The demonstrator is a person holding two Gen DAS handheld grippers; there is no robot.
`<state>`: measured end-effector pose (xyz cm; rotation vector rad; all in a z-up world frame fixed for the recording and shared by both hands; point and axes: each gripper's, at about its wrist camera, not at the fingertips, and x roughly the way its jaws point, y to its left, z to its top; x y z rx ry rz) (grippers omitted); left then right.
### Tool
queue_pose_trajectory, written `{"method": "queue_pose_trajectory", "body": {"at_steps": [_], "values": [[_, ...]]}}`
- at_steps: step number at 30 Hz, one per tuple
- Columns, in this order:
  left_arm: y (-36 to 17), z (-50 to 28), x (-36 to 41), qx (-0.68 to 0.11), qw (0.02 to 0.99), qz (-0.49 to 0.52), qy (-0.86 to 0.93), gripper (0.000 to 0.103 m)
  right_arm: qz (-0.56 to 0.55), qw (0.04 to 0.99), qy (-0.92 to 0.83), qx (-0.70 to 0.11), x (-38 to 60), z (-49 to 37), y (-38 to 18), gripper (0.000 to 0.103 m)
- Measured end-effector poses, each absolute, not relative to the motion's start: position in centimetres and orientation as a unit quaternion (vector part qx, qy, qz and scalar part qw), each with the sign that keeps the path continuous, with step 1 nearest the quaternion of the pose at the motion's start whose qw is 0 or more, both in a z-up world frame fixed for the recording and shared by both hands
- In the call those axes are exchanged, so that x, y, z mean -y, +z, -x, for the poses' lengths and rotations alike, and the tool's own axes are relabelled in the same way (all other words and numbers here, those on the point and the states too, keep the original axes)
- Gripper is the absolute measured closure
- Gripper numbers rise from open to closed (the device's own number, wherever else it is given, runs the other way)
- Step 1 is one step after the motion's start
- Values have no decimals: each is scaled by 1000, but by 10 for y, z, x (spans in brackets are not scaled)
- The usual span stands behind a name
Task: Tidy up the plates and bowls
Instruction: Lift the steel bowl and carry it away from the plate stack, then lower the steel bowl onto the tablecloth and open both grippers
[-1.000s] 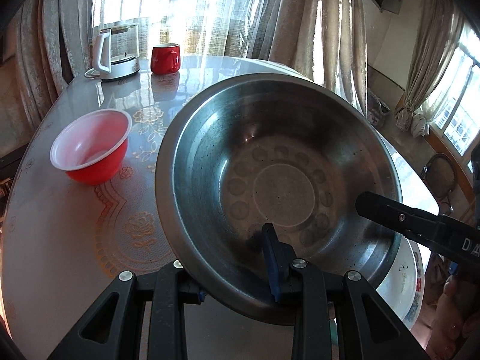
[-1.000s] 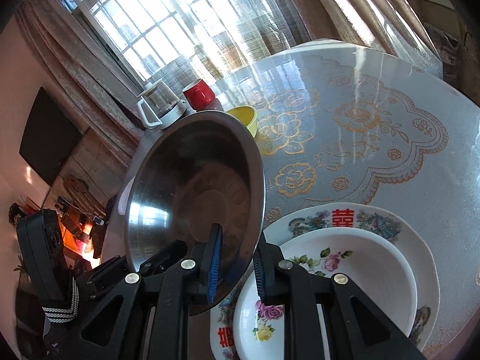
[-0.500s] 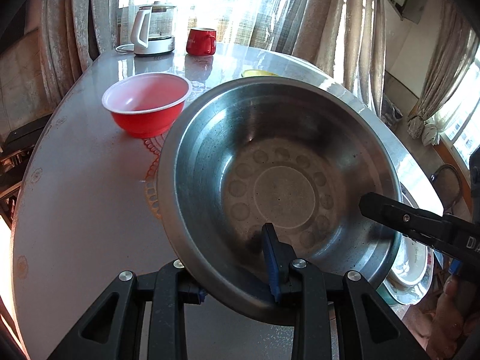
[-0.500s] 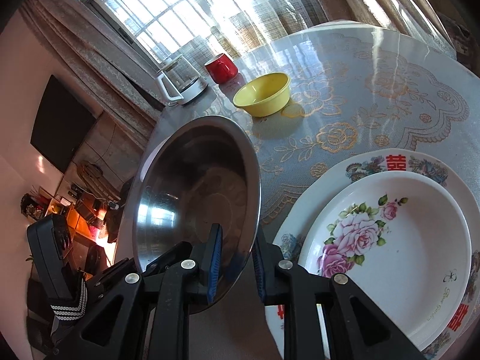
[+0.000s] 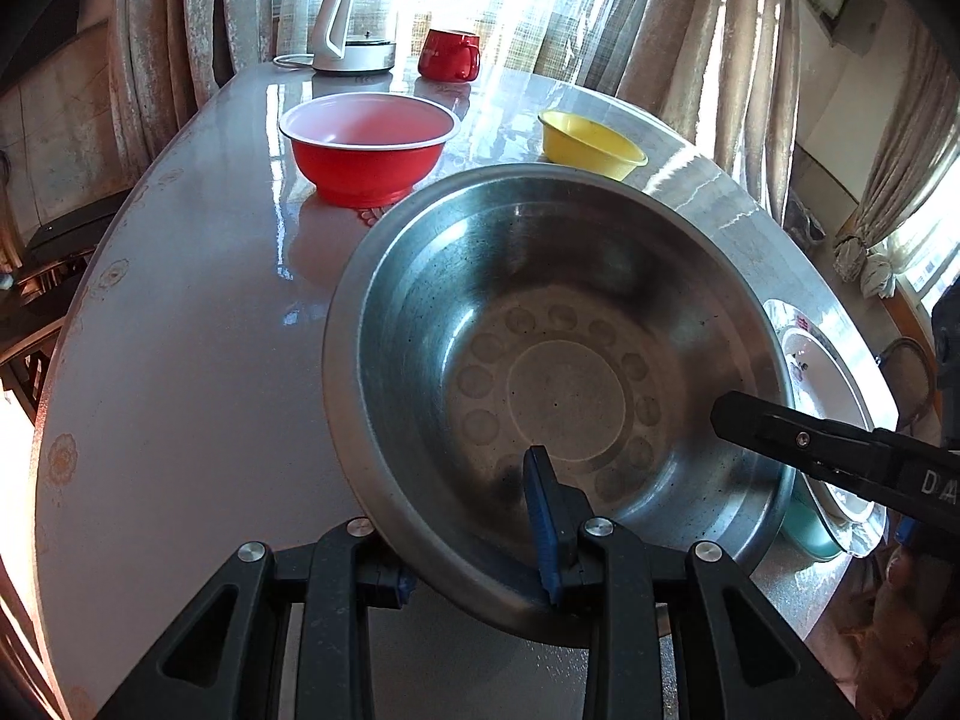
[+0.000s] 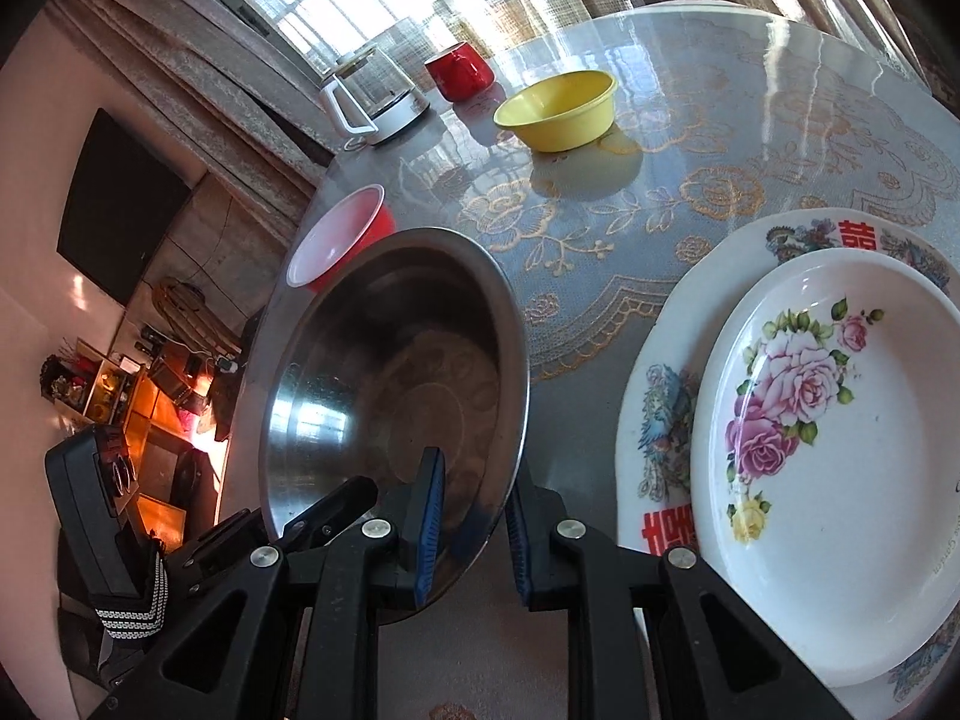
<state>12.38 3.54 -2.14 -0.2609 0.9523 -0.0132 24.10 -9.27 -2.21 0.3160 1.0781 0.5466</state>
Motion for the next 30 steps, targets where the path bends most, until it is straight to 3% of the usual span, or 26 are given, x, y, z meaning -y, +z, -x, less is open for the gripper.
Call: {"method": "queue_pose_trajectory", "body": {"at_steps": [17, 30], "values": [[-13, -126, -38, -444, 887, 126, -6, 72, -187, 807, 239, -507, 117, -236, -17, 75], [-13, -124, -35, -449, 885, 126, -5, 72, -147, 845, 204, -471, 119, -235, 9, 73]]}}
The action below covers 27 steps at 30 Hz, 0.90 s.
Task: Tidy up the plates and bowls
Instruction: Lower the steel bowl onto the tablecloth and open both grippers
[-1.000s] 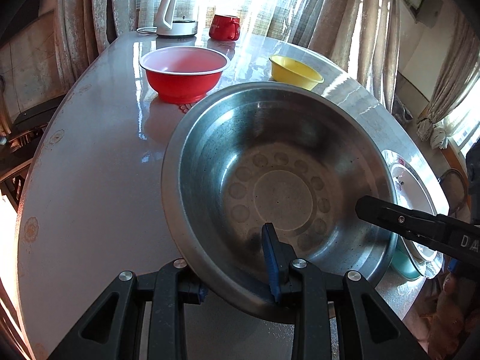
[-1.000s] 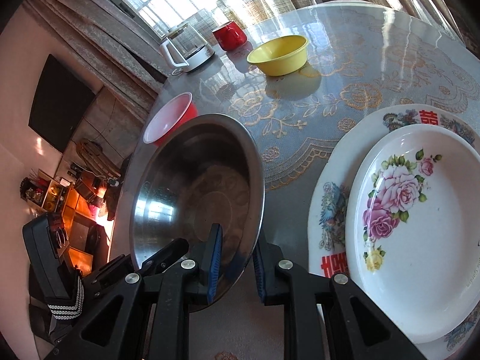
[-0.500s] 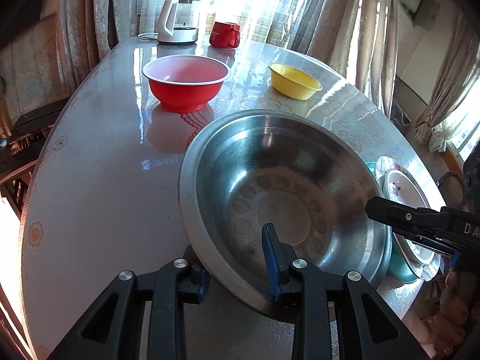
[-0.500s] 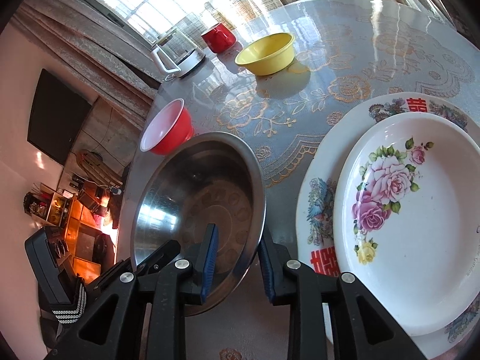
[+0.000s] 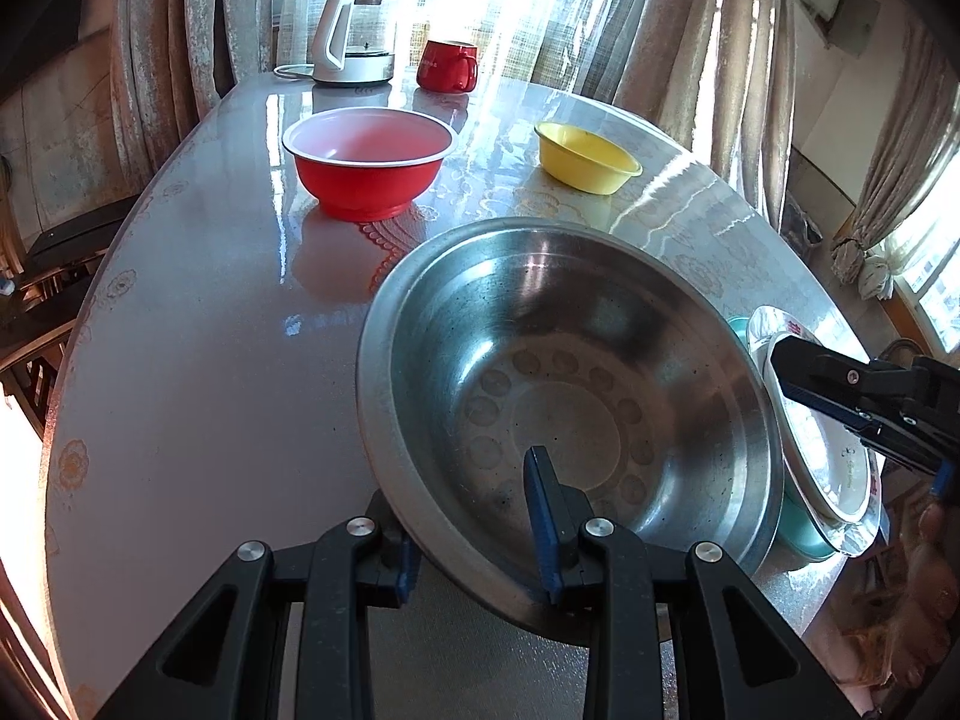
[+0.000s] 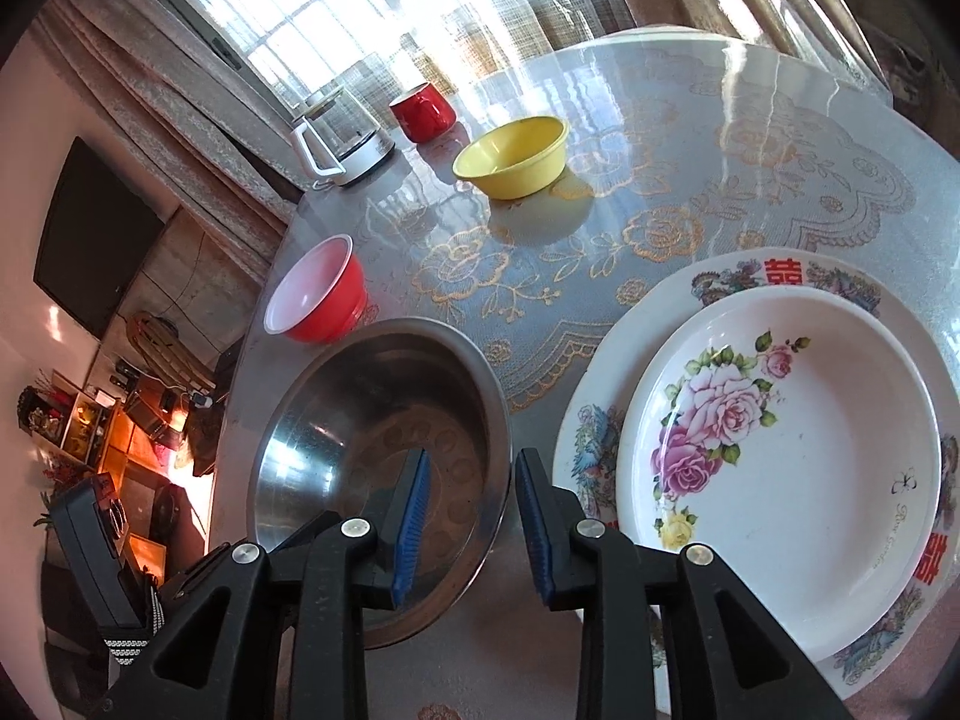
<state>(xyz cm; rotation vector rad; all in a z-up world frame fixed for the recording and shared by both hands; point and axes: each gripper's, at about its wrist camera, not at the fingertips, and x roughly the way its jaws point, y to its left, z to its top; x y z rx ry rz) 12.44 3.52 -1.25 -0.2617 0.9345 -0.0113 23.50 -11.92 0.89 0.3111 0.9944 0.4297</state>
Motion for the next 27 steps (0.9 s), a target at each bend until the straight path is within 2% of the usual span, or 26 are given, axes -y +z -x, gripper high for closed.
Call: {"method": "queue_pose_trajectory", "body": {"at_steps": [6, 11, 13, 17, 19, 21, 25, 27], "values": [[-13, -125, -35, -450, 883, 131, -7, 72, -163, 849, 200, -461, 128, -239, 13, 73], [-11, -124, -39, -450, 882, 141, -9, 67, -177, 845, 204, -461, 130, -237, 13, 73], [-10, -124, -40, -448, 882, 142, -8, 56, -177, 846, 203, -460, 130, -236, 13, 73], [-2, -121, -45, -438, 887, 147, -2, 48, -183, 844, 204, -461, 131, -235, 12, 73], [3, -121, -49, -432, 889, 149, 3, 39, -186, 844, 204, -460, 133, -235, 12, 73], [8, -122, -53, -424, 893, 150, 10, 36, -187, 845, 201, -460, 134, -236, 12, 73], [15, -128, -59, -418, 896, 146, 26, 21, -185, 845, 199, -461, 135, -240, 13, 72], [18, -132, -61, -416, 897, 143, 31, 19, -182, 845, 197, -462, 136, -244, 14, 70]]}}
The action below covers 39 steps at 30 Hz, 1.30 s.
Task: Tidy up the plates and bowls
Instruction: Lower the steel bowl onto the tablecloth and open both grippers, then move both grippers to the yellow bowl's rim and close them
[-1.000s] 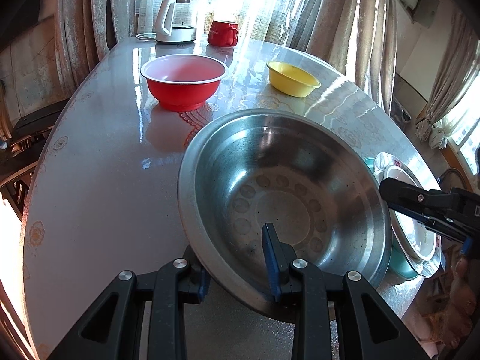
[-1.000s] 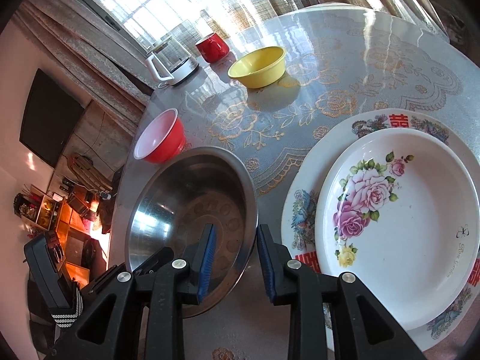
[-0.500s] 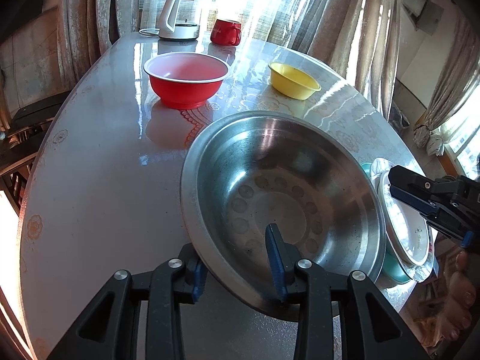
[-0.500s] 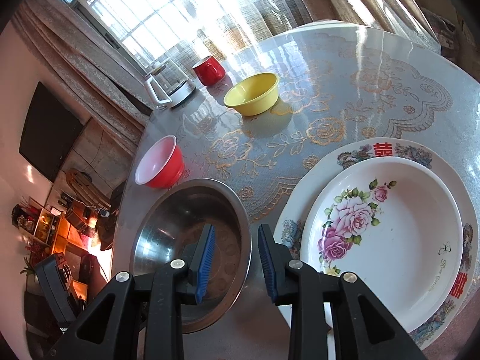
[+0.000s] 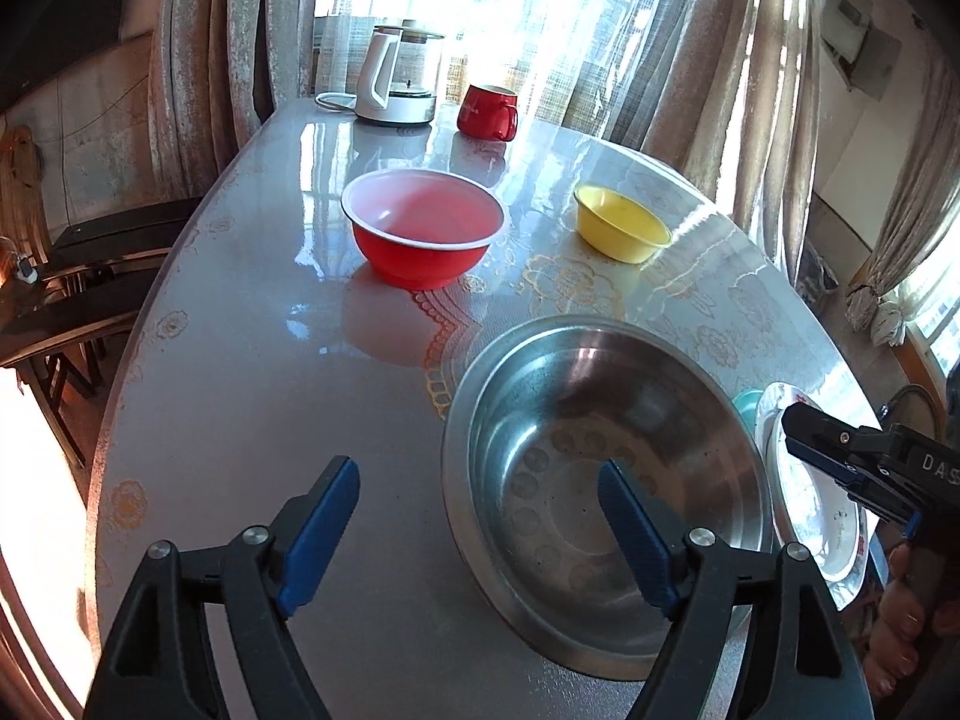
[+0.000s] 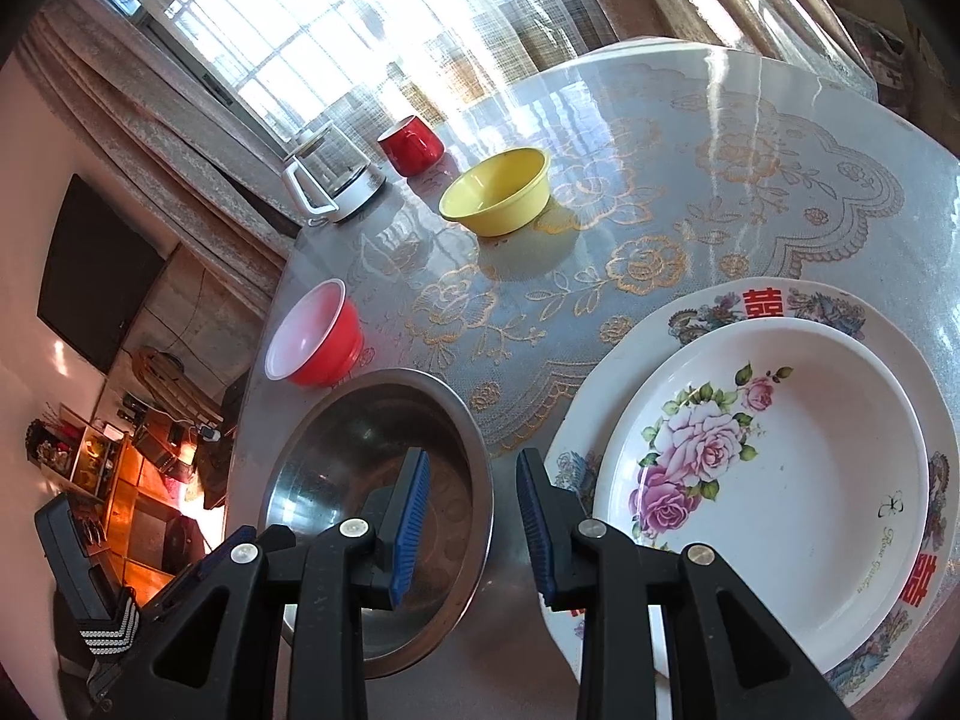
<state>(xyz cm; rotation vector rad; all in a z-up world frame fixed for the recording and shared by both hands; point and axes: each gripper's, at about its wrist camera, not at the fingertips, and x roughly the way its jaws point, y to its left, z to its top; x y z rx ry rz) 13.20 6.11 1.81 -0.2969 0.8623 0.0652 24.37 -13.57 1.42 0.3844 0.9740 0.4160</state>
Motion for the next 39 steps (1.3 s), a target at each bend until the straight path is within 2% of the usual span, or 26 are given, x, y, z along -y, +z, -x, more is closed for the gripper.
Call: {"method": "queue_pose_trajectory", "body": {"at_steps": [6, 10, 26, 39], "values": [[26, -146, -64, -414, 899, 137, 43, 10, -173, 851, 187, -460, 137, -256, 19, 66], [33, -161, -63, -416, 900, 122, 50, 9, -152, 856, 175, -461, 135, -273, 24, 65], [58, -227, -40, -422, 904, 49, 51, 9, -119, 857, 150, -478, 135, -363, 28, 65], [62, -271, -26, -429, 902, 13, 55, 9, -170, 836, 130, -505, 143, -441, 4, 64]]}}
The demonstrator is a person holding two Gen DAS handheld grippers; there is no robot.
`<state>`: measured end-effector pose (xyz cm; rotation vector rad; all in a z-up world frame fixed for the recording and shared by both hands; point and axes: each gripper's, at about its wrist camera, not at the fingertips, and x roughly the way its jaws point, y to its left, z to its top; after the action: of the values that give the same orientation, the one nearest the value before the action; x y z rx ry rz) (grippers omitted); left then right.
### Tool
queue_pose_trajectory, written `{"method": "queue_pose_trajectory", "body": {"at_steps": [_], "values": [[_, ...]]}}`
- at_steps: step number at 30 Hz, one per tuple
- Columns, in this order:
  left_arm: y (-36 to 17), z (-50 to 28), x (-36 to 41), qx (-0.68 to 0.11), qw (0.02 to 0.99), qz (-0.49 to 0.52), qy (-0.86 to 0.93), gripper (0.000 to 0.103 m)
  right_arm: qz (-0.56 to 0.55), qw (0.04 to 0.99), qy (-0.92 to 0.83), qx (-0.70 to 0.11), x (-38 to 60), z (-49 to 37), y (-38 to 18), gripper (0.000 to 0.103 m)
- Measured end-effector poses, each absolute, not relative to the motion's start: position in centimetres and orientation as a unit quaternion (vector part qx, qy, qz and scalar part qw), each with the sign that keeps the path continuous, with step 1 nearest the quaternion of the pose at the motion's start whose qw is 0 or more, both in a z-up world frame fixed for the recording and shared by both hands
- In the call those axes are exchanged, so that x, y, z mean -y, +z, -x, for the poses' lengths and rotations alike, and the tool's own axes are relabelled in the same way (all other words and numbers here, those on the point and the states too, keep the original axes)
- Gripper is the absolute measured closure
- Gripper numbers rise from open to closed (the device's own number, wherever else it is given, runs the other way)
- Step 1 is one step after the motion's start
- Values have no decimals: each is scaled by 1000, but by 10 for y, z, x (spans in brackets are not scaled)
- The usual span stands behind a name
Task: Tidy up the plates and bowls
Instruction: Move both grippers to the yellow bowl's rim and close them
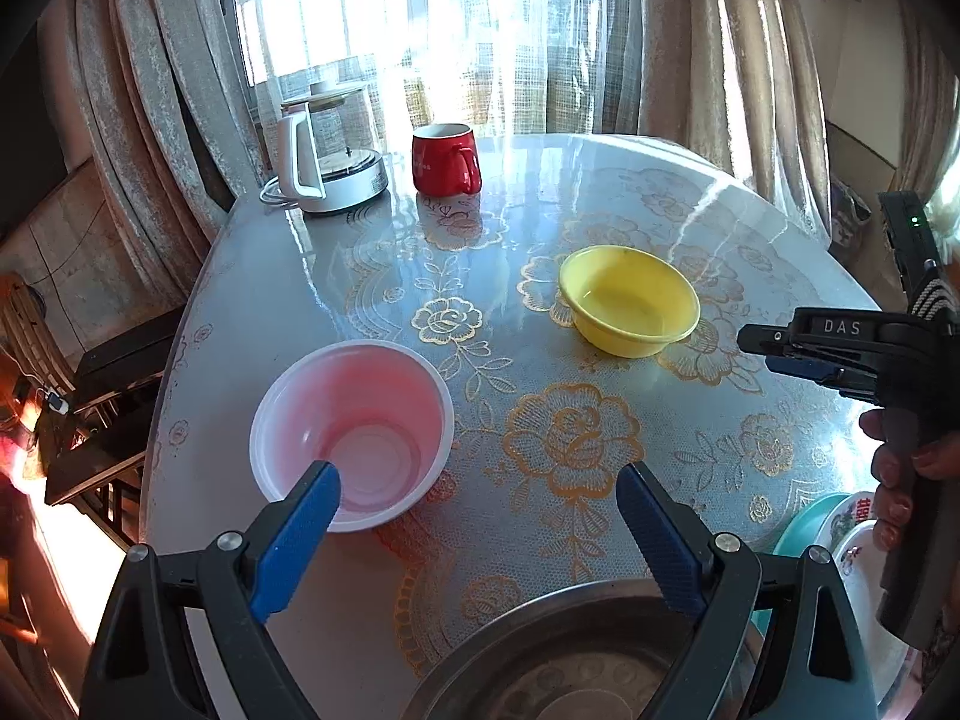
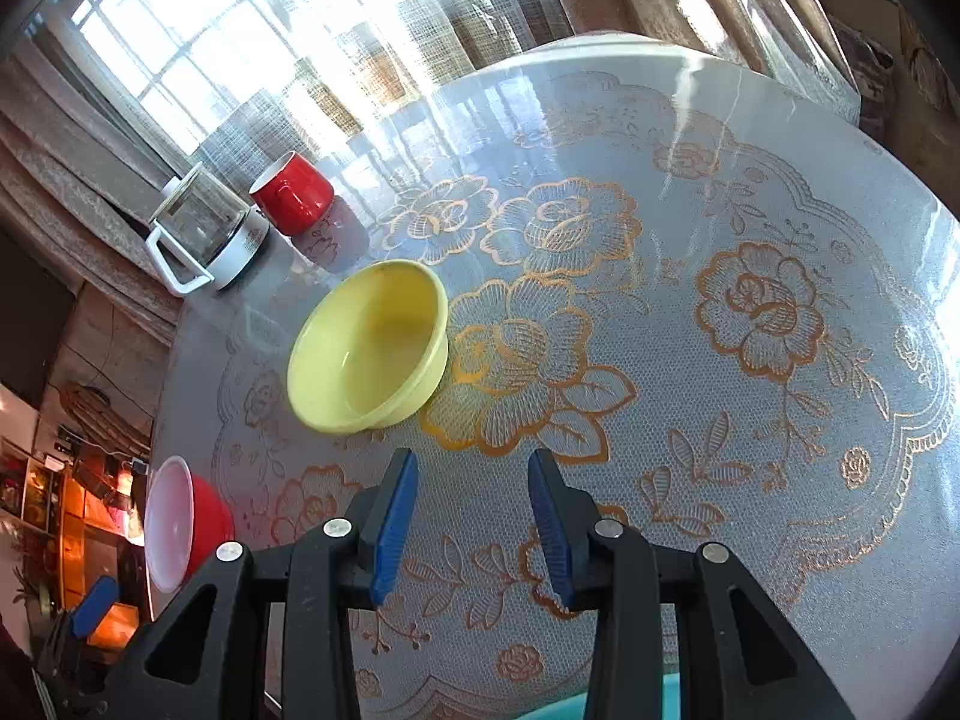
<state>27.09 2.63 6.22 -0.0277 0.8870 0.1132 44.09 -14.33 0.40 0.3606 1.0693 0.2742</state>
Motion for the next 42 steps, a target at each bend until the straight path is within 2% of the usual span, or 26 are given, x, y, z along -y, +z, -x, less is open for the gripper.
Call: {"method": "queue_pose_trajectory", "body": {"at_steps": [5, 18, 25, 38, 42], "values": [[61, -283, -24, -429, 901, 10, 61, 9, -209, 823, 135, -511, 142, -465, -5, 62], [57, -309, -16, -442, 895, 9, 62, 9, -209, 808, 137, -534, 118, -511, -29, 62], [56, -331, -16, -443, 894, 31, 62, 9, -199, 802, 169, -537, 114, -508, -37, 82], [42, -399, 6, -441, 894, 77, 26, 9, -184, 802, 174, -541, 120, -502, -39, 83], [28, -418, 11, -465, 881, 87, 20, 22, -182, 803, 174, -541, 121, -501, -39, 83]]}}
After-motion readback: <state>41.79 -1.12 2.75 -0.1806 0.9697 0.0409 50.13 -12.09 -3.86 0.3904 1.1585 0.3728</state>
